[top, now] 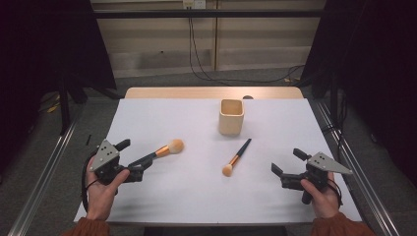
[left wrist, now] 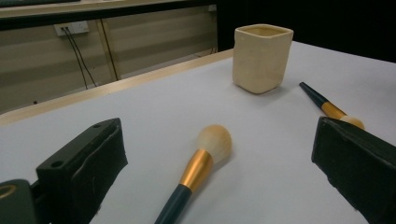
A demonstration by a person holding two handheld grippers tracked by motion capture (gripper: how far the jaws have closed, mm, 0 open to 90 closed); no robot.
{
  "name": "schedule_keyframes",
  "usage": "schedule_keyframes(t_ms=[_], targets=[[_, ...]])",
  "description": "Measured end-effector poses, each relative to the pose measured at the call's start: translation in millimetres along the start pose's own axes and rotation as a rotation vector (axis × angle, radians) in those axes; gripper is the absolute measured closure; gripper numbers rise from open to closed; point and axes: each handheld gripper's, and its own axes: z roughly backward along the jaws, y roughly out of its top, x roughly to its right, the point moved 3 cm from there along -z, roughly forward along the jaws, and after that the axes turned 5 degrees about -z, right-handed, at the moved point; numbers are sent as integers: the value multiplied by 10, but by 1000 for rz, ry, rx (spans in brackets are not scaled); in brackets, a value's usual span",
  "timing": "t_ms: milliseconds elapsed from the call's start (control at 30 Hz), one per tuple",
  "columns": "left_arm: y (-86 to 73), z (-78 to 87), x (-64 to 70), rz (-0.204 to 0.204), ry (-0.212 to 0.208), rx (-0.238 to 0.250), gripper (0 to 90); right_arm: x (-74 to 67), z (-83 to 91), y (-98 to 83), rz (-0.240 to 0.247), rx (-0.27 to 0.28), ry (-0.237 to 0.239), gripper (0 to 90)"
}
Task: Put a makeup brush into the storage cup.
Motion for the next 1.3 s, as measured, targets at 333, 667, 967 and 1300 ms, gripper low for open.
schedule_keyframes(t_ms=[333,667,967,1300], targets=[[136,-109,-119,20,7,19,29,-15,-5,1,-4,6,5,0],[208,-204,-223,14,22,31,29,-3,-2,-3,-8,8,1,0],[293,-325,-291,11,28,34,29,-4,-4,-3,-9,9,0,0],[371,-485,-336,6,18,36,29,-2,-3,-7,-9,8,0,0]])
